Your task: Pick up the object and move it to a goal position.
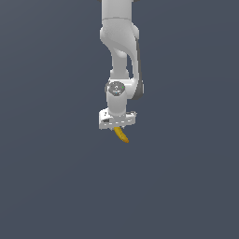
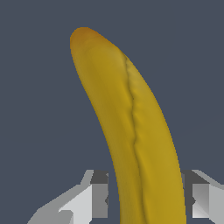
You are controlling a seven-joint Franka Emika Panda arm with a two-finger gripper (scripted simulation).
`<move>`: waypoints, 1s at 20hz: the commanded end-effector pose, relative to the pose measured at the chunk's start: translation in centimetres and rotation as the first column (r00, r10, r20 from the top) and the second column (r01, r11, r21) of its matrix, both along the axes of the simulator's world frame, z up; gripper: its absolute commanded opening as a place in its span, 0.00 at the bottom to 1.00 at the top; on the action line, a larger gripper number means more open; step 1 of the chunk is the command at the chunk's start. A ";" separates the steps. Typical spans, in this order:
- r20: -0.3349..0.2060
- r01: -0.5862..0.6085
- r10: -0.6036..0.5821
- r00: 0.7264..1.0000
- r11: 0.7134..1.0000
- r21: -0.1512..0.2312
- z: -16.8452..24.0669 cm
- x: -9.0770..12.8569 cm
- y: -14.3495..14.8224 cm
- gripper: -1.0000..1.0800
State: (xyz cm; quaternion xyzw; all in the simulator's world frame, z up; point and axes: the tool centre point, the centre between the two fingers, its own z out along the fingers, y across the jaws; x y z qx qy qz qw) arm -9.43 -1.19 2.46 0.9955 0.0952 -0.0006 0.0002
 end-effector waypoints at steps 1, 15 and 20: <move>0.003 0.001 -0.001 1.000 1.000 0.000 0.8 0.1 -0.5 0.00; 0.002 0.000 0.000 1.000 1.000 0.001 10.7 1.0 -7.3 0.00; 0.002 0.000 0.000 1.000 1.000 0.002 15.6 1.5 -10.6 0.00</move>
